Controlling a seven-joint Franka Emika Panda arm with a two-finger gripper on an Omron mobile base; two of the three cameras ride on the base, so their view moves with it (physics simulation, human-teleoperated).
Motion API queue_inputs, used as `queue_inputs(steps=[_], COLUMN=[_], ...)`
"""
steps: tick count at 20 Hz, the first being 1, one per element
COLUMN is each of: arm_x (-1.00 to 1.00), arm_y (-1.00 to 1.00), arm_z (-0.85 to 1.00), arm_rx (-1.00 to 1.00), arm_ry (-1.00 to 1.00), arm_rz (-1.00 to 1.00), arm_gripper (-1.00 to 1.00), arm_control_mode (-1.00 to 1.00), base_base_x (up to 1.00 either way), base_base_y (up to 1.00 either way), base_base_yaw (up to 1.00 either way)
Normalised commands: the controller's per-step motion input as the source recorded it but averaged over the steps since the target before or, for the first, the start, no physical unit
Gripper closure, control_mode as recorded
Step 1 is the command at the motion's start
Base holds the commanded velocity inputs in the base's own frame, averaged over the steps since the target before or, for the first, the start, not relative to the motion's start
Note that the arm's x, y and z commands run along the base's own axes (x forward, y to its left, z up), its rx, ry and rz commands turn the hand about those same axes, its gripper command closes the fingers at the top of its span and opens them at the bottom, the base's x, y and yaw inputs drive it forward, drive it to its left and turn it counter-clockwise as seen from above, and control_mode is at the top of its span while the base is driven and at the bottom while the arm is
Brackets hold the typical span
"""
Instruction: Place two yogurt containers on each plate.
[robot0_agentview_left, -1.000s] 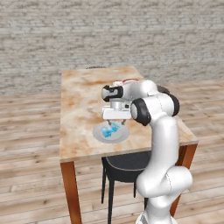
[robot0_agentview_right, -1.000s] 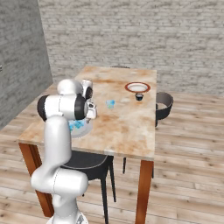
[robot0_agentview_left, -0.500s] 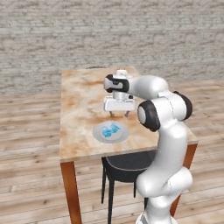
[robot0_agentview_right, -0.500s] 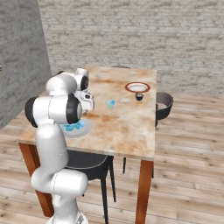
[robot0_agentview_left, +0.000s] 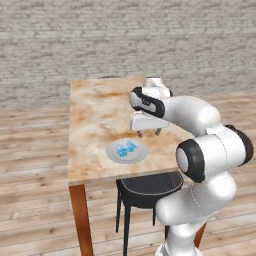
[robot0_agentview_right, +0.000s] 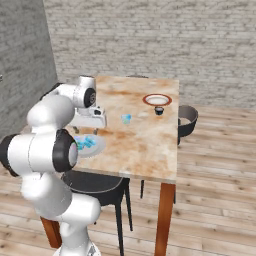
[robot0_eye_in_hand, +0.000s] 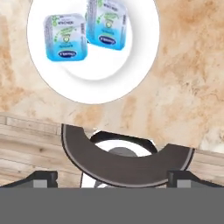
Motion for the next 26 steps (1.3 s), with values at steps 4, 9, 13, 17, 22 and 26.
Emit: queue_inputs(steps=[4,9,13,17,22,26], arm_x=[-1.0,-0.96,-0.43,0.0,0.0,0.0], arm_y=[-0.22,-0.1,0.0,0.0,0.0,0.0], arm_z=[0.44,0.5,0.45,0.0,0.0,0.0], arm_rx=[0.07,0.1,0.02,0.0,0.0,0.0], arm_ry=[-0.39,-0.35,-0.21,0.0,0.0,0.0], arm_rz=[0.1,0.06,0.0,0.0,0.0,0.0], arm_gripper=[-1.0,-1.0,-1.0,-1.0,-1.0,-1.0], arm_control_mode=[-1.0,-1.0,-1.0,-1.0,1.0,1.0], base_base_x=[0.0,0.0,0.0,0.0,-0.02,-0.45], base_base_y=[0.0,0.0,0.0,0.0,-0.01,-0.99], base_base_yaw=[0.0,0.0,0.0,0.0,0.0,0.0])
